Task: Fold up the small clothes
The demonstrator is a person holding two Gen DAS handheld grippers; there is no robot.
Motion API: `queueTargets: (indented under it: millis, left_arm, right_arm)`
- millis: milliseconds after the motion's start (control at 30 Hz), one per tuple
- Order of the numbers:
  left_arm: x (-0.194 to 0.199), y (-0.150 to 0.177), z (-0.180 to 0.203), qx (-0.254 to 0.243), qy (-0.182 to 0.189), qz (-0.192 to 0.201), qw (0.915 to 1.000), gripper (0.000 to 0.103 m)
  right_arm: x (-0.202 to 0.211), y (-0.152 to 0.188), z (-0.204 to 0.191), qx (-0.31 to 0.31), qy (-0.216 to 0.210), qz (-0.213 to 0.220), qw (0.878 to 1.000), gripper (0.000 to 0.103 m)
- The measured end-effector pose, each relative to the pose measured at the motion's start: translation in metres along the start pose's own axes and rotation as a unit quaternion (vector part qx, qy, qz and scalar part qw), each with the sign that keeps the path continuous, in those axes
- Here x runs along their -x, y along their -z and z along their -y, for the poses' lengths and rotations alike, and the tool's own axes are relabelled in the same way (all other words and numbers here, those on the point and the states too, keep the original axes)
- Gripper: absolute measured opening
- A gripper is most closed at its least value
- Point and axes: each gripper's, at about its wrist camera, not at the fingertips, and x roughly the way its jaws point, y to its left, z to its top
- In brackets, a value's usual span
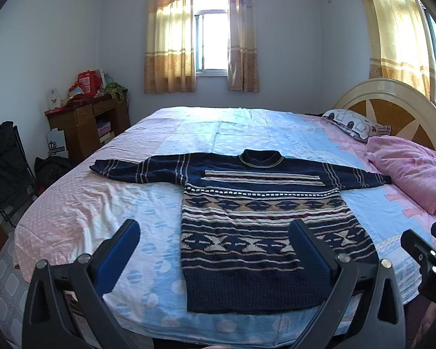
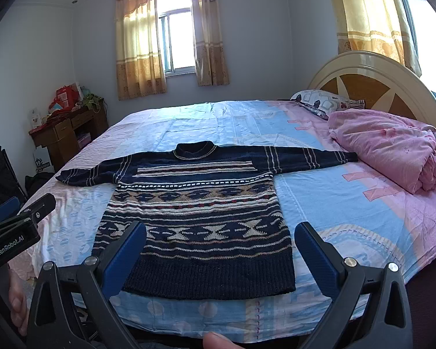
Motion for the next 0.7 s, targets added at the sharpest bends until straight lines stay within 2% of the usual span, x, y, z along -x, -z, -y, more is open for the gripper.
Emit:
queueTargets:
  millis: [700]
  left_arm:
    - [-0.0004, 0.0017, -0.0019, 0.000, 0.000, -0.001, 1.0000, 0.103]
  right_arm:
    - [-0.0025, 0.0034, 0.0009, 0.001, -0.001, -0.004, 1.000, 0.102]
